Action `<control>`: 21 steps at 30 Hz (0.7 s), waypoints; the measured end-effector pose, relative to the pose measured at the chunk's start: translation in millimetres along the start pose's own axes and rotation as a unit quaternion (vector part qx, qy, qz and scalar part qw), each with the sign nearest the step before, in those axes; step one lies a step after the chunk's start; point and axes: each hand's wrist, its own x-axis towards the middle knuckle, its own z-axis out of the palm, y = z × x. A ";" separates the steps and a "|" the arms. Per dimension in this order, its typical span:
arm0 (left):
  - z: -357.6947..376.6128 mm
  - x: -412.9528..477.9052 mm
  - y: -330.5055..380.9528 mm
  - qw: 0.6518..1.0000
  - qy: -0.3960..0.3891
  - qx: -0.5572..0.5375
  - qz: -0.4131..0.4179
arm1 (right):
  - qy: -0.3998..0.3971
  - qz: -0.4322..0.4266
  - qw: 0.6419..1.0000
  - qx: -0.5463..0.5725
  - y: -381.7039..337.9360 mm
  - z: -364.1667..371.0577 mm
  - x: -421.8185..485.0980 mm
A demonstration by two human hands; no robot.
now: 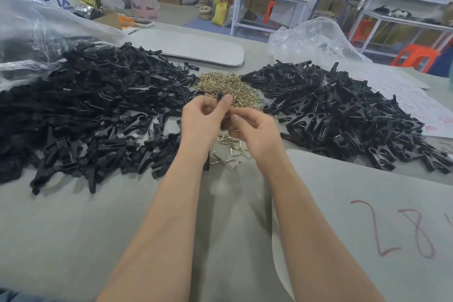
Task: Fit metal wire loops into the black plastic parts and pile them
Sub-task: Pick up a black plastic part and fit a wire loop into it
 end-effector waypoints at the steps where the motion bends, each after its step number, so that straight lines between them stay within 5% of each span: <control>1: -2.1 1.3 -0.1 0.999 0.033 0.005 0.006 | 0.016 0.002 1.000 -0.016 2.0 -0.3 0.7; 5: -10.7 7.4 3.2 0.987 0.138 -0.073 -0.021 | 0.003 -0.023 0.974 -0.224 11.7 2.3 -1.1; 11: -10.4 7.9 3.5 0.977 0.146 -0.144 -0.052 | -0.125 -0.042 0.852 -0.507 18.7 30.8 -12.2; 16: -8.2 8.1 3.1 0.976 0.133 -0.162 -0.051 | -0.095 -0.029 0.901 -0.422 19.0 28.8 -10.7; 21: -10.0 9.1 6.1 0.971 0.174 -0.165 -0.022 | -0.046 0.015 0.974 -0.222 18.0 38.3 -11.9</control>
